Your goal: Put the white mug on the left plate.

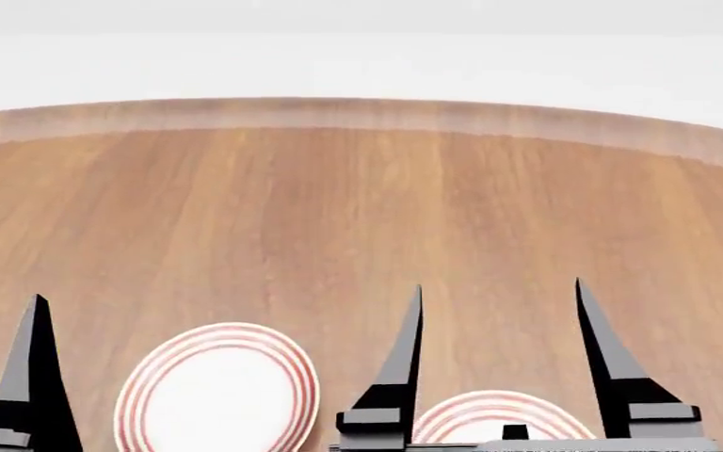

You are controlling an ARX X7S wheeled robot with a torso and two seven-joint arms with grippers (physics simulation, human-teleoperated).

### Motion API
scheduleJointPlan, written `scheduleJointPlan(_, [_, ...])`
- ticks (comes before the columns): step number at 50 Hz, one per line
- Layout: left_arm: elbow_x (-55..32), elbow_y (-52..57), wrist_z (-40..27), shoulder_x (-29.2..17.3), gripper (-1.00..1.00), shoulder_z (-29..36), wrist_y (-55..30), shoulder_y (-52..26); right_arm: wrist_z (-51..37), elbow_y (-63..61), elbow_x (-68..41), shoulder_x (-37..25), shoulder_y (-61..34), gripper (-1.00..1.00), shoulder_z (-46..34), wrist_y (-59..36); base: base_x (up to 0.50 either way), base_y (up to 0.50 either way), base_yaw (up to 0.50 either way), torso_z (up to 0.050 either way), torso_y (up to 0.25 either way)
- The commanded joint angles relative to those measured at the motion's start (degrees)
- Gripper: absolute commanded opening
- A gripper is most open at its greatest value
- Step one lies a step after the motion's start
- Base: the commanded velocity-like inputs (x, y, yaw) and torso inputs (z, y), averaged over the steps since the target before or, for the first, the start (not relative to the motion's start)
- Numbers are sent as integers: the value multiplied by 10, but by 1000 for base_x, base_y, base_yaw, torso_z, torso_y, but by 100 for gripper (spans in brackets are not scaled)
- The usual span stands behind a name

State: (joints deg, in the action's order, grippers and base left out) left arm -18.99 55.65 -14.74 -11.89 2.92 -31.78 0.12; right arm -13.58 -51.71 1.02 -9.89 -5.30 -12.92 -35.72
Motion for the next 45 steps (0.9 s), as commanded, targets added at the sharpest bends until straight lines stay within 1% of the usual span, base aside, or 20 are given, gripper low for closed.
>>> scheduleJointPlan(1, [-7, 2, -7, -6, 100, 3, -1, -1, -15, -4, 12, -6, -1, 100, -5, -13, 0, 500, 0, 0, 0])
scheduleJointPlan(28, [-17, -1, -21, -18, 100, 9, 6, -2, -14, -5, 5, -19, -6, 100, -24, -12, 0, 498, 0, 0, 0])
scheduleJointPlan(42, [-24, 1, -29, -24, 100, 11, 5, -3, -20, -4, 8, -24, -10, 100, -33, -17, 0, 389, 0, 0, 0])
scheduleJointPlan(45, [-19, -8, -27, -25, 100, 15, 16, -1, -23, -3, 17, -28, -13, 100, -41, -30, 0, 387, 0, 0, 0])
